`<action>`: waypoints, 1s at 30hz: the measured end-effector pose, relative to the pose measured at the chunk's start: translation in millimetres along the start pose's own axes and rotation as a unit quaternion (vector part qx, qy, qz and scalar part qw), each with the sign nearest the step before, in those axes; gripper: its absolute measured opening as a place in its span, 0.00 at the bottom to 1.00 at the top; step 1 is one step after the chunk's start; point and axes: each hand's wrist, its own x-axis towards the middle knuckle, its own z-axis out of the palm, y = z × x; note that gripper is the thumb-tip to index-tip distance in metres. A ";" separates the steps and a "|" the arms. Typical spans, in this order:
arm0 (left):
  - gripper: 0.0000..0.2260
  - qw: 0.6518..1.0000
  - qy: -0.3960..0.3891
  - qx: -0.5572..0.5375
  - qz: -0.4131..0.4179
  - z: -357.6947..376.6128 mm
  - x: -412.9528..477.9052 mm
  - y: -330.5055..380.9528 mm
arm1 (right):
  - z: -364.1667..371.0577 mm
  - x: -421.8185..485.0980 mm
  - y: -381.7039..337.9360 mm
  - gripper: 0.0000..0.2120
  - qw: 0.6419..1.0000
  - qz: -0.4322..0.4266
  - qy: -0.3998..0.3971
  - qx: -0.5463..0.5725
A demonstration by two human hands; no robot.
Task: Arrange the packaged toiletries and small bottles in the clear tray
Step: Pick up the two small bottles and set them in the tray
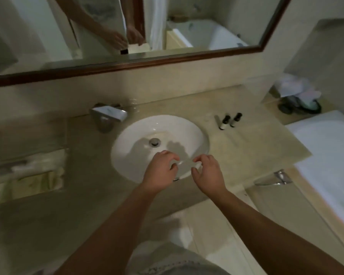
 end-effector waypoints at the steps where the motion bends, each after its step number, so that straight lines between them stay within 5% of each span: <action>1: 0.11 1.000 -0.010 -0.008 0.002 12.4 5.8 13.6 | -11.6 0.2 15.3 0.12 1.000 0.009 0.006 -0.003; 13: 0.14 0.997 -0.050 -0.042 -0.037 97.8 130.7 80.5 | -79.6 88.3 113.1 0.13 0.998 0.045 0.034 0.004; 23: 0.25 0.984 -0.091 -0.027 -0.150 146.7 249.2 94.8 | -104.1 192.8 176.1 0.15 0.991 0.131 0.020 0.030; 30: 0.23 0.983 -0.071 0.009 -0.172 182.1 274.2 100.7 | -91.2 242.9 211.3 0.28 0.979 0.174 -0.051 0.091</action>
